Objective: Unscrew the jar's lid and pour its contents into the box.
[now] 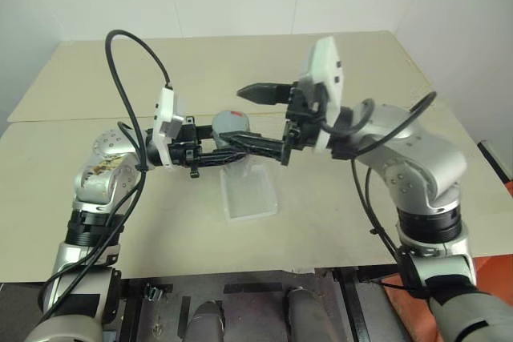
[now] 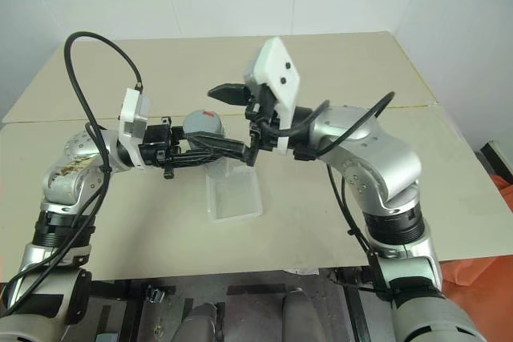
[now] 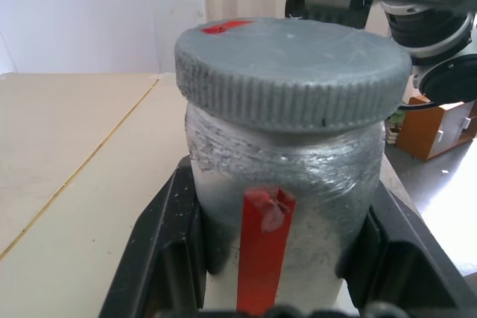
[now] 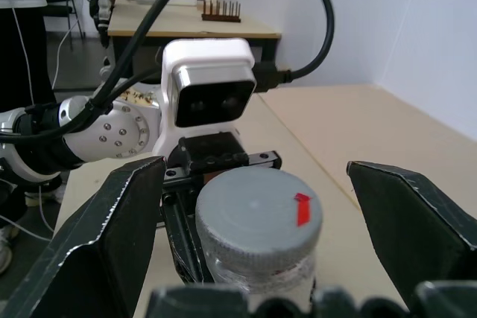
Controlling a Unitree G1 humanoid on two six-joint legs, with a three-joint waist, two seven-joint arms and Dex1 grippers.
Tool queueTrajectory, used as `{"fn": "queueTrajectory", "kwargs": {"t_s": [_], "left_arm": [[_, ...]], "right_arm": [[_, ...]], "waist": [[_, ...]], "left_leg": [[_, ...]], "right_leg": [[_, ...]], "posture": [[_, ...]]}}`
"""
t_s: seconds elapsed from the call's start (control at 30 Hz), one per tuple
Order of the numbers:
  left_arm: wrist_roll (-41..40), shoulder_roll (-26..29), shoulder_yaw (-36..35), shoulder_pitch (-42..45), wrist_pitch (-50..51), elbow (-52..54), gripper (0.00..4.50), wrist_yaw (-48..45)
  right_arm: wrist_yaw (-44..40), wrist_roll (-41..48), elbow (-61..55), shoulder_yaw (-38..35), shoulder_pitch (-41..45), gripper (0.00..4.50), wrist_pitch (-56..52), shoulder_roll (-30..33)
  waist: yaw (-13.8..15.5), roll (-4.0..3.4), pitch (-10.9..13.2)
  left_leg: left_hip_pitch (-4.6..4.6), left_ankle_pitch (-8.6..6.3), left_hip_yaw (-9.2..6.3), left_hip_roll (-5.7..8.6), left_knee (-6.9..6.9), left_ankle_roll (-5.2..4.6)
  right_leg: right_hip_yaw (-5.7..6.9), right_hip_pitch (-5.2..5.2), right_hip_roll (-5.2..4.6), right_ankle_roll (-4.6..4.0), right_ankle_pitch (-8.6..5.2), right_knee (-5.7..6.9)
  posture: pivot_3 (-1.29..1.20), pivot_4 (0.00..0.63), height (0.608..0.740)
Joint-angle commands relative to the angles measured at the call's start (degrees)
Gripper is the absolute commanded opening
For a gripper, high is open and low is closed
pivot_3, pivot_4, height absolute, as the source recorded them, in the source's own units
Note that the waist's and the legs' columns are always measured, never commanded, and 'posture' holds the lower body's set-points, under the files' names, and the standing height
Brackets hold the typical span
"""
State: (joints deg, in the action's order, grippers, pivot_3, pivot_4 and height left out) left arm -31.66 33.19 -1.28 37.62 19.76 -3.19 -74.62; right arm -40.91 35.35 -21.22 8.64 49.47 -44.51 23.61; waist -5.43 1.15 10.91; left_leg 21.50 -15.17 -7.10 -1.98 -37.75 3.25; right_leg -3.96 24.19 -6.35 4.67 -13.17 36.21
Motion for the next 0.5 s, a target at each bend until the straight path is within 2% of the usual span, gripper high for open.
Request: {"fn": "queueTrajectory", "kwargs": {"t_s": [0.03, 0.23, 0.5], "left_arm": [[-0.65, 0.12, -0.71, 0.88, -0.94, 1.05, 1.92, -0.40], [-0.85, 0.54, -1.02, 0.27, -0.65, 1.75, 1.92, -0.56], [-1.14, 1.03, -1.32, -0.31, -0.47, 2.53, 1.92, -0.48]], "right_arm": [[0.78, -1.30, 0.38, 0.67, 2.80, 4.48, 0.85, -1.58], [1.58, -4.36, 3.53, 2.15, 4.57, 4.48, 1.39, -3.92], [1.18, -5.72, 3.86, 1.18, 3.26, 4.48, 0.90, -3.01]], "waist": [[-0.04, 0.00, 0.00], [-0.04, 0.00, 0.00], [-0.05, 0.00, 0.00]], "left_leg": [[0.00, 0.00, 0.00, 0.00, 0.00, 0.00], [0.00, 0.00, 0.00, 0.00, 0.00, 0.00], [0.00, 0.00, 0.00, 0.00, 0.00, 0.00]], "right_leg": [[0.00, 0.01, 0.00, 0.00, 0.00, 0.00], [0.00, 0.01, 0.00, 0.00, 0.00, 0.01], [0.00, 0.01, 0.00, 0.00, 0.00, 0.01]], "posture": [[0.00, 0.150, 0.740], [0.00, 0.150, 0.740], [0.00, 0.150, 0.740]]}}
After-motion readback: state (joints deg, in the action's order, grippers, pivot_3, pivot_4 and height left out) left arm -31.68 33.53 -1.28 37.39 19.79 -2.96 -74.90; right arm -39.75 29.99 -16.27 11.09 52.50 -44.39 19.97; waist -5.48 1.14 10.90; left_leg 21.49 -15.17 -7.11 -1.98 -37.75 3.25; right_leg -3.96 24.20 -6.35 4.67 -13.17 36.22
